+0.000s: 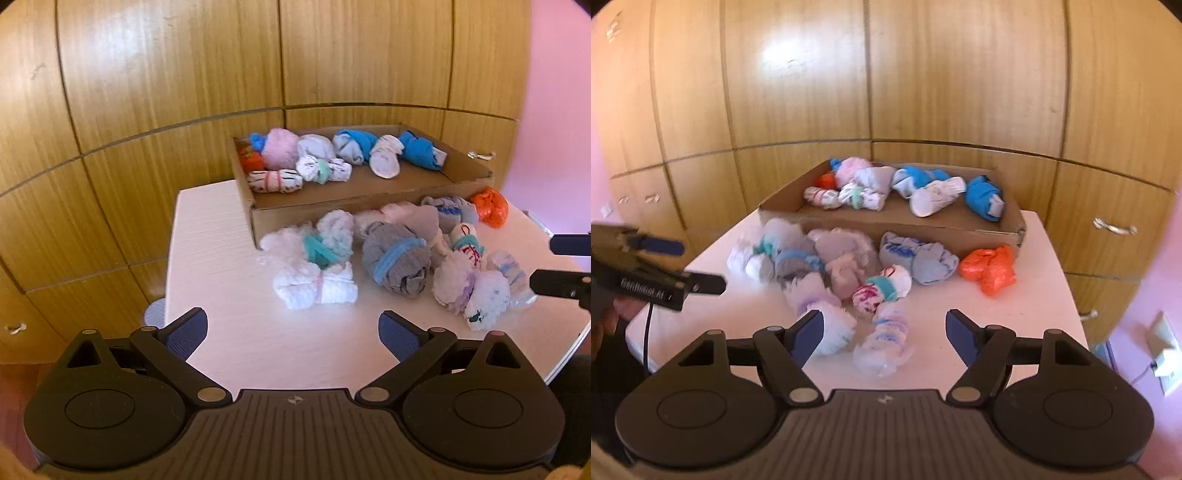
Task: Organize objects
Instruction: 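Withdraw both tools from the box back over the sock pile, then grasp the pink-tied fluffy white sock with left tool while right tool grasps lavender striped roll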
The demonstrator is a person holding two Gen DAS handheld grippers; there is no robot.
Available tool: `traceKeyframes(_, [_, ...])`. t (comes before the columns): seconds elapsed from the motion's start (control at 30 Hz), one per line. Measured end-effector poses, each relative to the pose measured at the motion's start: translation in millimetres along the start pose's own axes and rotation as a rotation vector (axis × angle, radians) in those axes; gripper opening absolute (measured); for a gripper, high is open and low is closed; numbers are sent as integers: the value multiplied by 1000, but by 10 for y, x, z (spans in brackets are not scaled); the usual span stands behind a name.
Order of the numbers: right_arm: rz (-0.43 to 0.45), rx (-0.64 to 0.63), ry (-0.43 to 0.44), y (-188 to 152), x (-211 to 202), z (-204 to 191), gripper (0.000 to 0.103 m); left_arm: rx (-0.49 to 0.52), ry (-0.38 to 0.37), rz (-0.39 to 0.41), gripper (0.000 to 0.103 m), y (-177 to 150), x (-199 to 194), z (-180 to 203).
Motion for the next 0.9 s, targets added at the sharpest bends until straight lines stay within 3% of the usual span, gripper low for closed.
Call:
traceKeyframes(0.27, [-41, -117, 75, -167, 94, 154, 67, 11, 25, -1, 100, 37, 180, 107])
traceKeyframes(0.5, [-46, -306, 176, -154, 170, 182, 67, 39, 28, -16, 97, 57, 394, 145])
traceKeyframes(0.77, [-97, -415, 366, -45, 357, 220, 55, 13, 33, -28, 90, 52, 479, 87])
traceKeyframes(0.9, [-108, -457, 399, -62, 424, 175, 50, 23, 23, -14, 86, 52, 480, 108])
Point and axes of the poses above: each gripper's, at about its wrist camera, not at the fingertips, and x roughly the way its jaws point, z to its right, y to its top, the point moved 6 cm from there along x, roughly the way its jaws point, and after that the axes turned 1 degree about -x, right-handed, at the moved point
